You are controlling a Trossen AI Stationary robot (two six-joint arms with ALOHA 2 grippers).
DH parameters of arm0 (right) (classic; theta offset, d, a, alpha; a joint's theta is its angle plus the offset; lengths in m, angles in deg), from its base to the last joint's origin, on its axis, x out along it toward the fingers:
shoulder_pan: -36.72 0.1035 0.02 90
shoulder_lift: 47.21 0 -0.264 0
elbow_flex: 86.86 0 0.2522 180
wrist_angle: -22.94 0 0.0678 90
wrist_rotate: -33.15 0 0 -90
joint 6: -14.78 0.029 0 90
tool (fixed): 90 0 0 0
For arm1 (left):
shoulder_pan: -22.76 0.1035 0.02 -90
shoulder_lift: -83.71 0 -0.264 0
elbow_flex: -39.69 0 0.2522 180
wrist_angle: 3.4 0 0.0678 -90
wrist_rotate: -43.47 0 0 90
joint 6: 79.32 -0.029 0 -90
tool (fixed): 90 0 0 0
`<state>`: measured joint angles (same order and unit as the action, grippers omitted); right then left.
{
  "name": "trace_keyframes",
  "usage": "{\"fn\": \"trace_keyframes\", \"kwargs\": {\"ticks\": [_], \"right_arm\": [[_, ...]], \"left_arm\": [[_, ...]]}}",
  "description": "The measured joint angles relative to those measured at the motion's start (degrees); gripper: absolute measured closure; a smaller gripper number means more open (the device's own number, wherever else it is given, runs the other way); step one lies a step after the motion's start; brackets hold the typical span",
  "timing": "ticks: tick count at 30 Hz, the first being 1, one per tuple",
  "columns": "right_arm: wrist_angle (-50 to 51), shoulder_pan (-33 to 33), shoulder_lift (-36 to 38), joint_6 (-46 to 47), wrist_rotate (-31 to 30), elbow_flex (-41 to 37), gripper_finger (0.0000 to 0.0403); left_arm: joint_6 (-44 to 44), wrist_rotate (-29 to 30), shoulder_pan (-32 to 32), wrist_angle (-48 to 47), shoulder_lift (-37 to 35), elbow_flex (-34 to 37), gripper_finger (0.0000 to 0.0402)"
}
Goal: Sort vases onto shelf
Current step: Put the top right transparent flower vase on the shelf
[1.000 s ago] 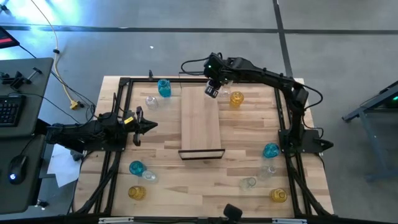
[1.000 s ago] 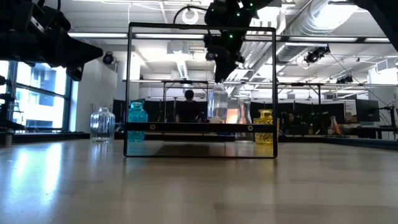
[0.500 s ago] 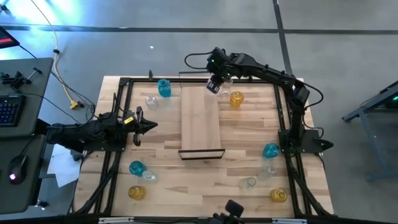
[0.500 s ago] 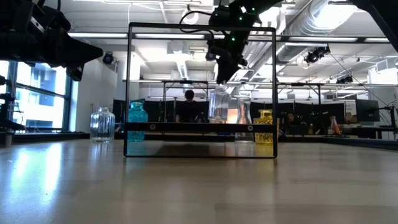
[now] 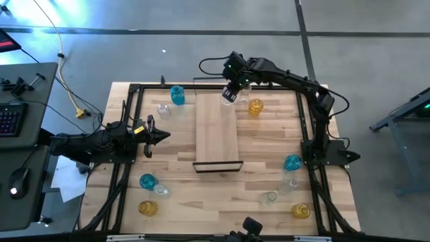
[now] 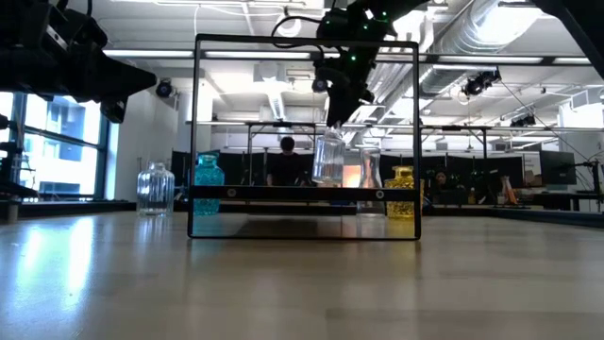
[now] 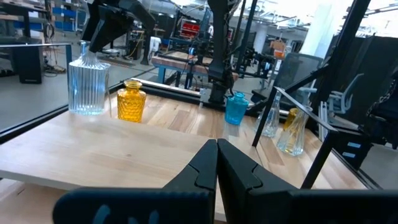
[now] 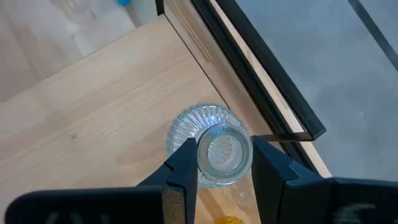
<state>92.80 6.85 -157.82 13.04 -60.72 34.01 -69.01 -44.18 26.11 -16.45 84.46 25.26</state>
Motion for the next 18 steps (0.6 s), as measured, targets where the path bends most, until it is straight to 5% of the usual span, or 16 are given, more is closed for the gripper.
{"fn": "trace_keyframes", "kwargs": {"ticks": [18], "right_arm": [[-1.9, 0.2, -3.4, -1.3, -1.9, 0.1, 0.0319]], "left_arm": [[0.0, 0.0, 0.0, 0.0, 0.0, 0.0, 0.0401]]}}
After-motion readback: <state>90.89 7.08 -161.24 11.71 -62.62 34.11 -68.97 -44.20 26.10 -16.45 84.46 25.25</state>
